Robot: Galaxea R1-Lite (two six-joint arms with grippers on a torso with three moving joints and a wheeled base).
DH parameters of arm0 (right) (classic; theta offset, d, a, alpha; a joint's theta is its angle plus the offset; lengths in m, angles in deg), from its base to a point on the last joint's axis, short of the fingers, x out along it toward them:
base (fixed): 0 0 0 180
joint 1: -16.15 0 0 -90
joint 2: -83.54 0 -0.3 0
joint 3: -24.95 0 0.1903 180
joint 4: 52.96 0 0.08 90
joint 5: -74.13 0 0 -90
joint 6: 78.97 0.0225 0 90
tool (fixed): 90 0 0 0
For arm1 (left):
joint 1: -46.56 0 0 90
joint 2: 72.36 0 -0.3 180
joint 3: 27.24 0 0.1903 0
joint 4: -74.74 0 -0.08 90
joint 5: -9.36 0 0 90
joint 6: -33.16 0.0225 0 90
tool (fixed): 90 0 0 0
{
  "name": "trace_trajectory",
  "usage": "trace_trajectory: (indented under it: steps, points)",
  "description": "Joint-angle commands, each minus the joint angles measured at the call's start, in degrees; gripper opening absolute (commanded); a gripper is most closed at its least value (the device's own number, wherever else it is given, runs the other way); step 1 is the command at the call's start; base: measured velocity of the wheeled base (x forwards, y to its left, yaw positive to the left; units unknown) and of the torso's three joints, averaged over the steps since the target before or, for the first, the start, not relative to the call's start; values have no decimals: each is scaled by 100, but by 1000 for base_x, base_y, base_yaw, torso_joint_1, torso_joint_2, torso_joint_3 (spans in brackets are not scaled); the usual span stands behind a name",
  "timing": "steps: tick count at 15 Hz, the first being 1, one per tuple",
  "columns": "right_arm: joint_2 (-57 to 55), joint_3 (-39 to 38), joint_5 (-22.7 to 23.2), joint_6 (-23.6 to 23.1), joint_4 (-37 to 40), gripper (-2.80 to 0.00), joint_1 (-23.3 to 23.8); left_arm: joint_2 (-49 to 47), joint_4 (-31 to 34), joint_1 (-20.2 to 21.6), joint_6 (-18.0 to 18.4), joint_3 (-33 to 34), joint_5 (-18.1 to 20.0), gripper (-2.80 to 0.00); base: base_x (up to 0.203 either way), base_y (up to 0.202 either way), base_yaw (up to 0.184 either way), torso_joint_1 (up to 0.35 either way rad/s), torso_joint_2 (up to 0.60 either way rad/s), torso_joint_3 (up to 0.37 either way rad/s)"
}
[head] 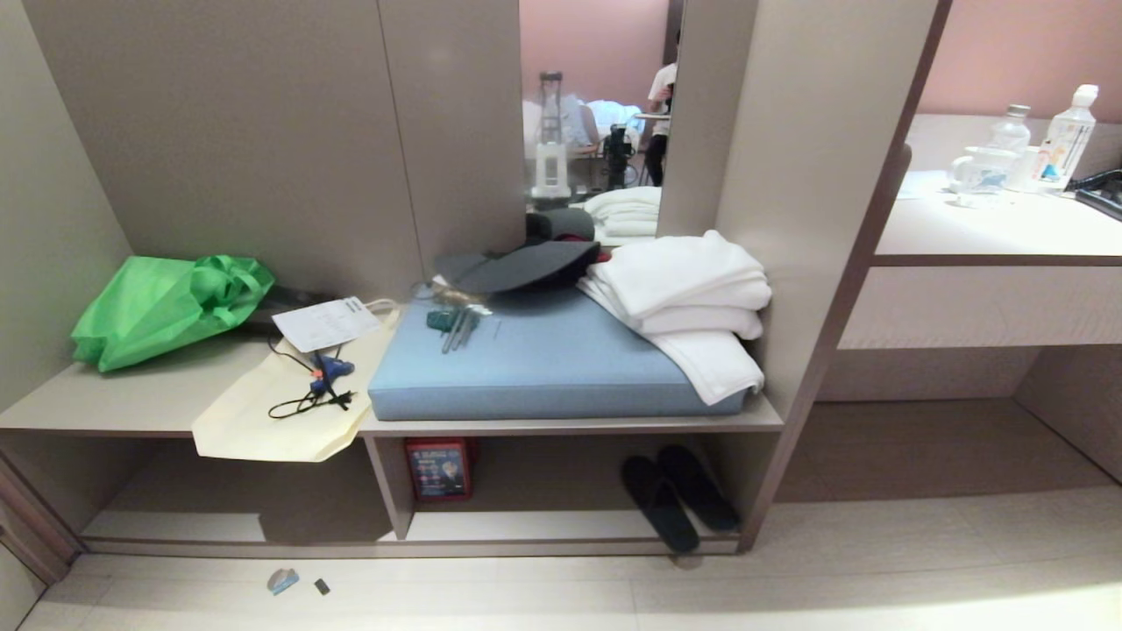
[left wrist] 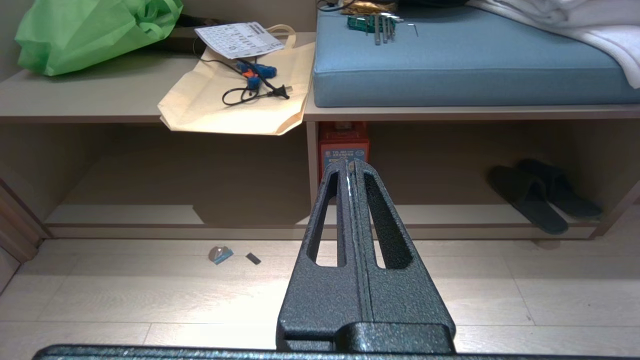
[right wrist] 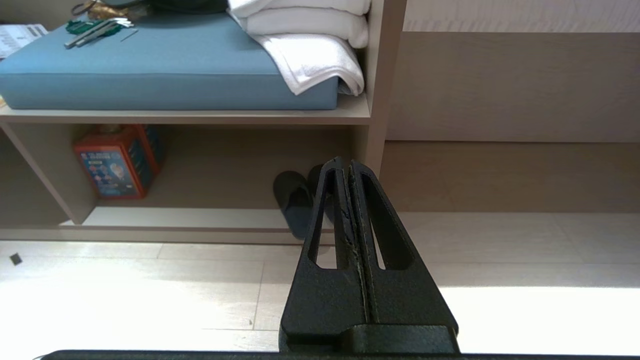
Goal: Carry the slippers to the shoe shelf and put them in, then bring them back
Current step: Pick up the slippers in the shoe cabinet
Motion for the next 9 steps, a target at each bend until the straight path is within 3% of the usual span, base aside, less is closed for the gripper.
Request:
trace_trajectory:
  steps: [1, 9]
  points:
    - [1, -2, 0, 4, 0, -280, 0, -5, 3, 1, -2, 0, -3, -280, 0, 0, 0, 0, 0, 0]
    - [1, -2, 0, 4, 0, -280, 0, -5, 4, 1, -2, 0, 2, -280, 0, 0, 0, 0, 0, 0]
